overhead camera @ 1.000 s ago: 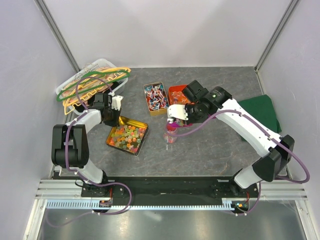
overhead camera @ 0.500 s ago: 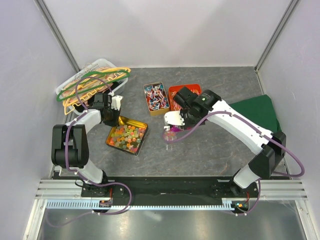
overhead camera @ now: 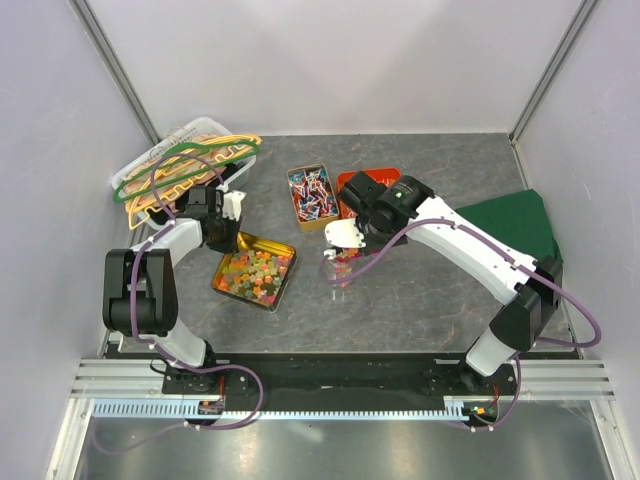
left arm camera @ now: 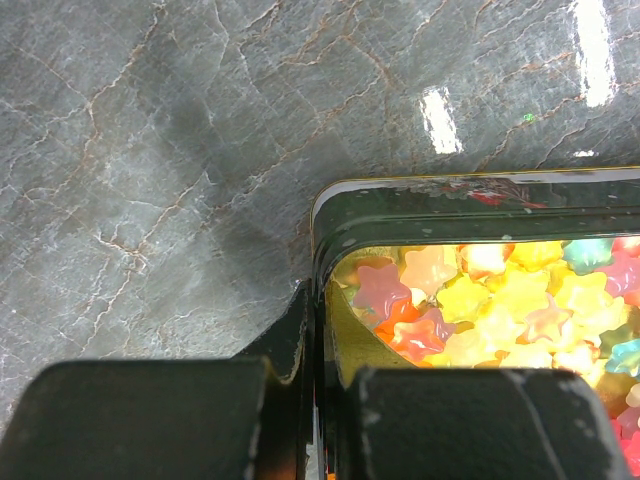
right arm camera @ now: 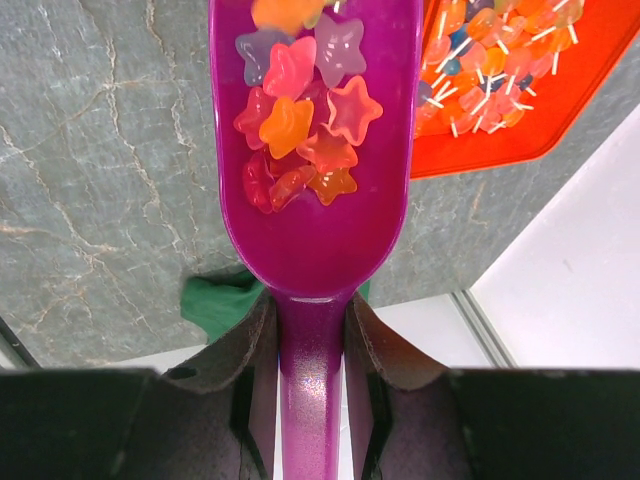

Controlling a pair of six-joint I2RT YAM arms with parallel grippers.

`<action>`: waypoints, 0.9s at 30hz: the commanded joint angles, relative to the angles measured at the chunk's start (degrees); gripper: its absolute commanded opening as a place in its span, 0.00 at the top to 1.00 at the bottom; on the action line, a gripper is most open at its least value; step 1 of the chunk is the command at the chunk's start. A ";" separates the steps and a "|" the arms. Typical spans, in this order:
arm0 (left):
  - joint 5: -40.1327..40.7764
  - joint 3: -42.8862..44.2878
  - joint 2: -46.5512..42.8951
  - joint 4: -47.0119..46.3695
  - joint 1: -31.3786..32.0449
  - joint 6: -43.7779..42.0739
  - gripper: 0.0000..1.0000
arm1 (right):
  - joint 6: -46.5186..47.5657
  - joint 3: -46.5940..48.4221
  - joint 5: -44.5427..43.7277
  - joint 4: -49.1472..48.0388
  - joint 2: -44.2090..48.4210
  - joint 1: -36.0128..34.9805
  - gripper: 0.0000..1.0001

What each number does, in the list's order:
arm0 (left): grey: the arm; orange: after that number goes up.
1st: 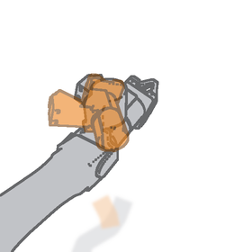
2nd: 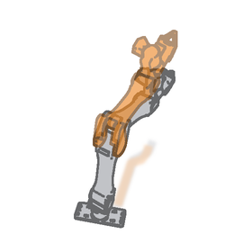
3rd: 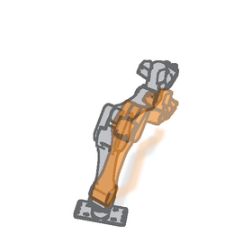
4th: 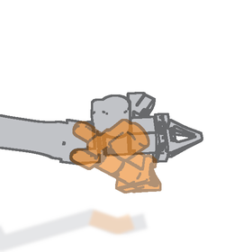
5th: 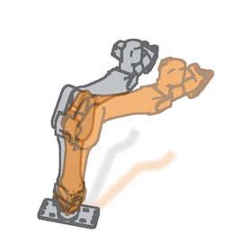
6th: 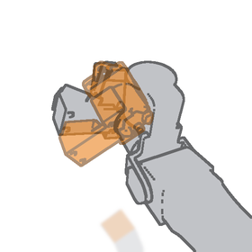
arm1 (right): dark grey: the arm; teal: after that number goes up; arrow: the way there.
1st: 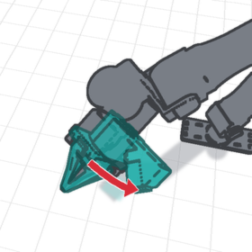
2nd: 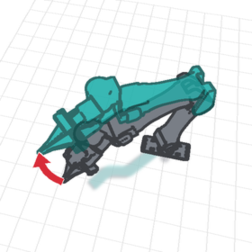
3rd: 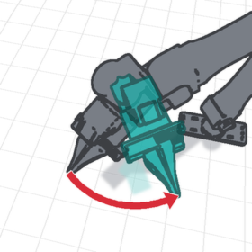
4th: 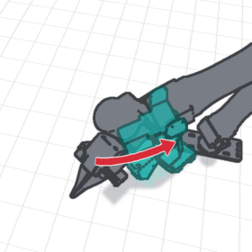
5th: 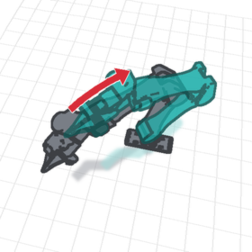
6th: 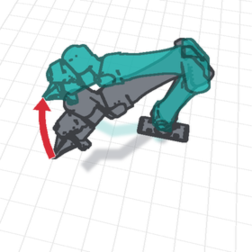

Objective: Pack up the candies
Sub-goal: Place the fake candies in the packing bottle.

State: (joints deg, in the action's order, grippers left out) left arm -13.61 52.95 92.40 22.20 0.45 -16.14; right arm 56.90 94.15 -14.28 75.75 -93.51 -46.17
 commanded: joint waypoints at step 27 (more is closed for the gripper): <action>-2.74 1.10 -2.31 -1.28 -2.03 0.85 0.98 | 0.66 6.57 -8.48 4.41 -3.08 -3.92 1.00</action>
State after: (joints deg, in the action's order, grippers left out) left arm -13.69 52.95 92.40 22.17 -0.64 -16.14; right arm 57.28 97.01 -19.62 77.25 -96.16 -49.32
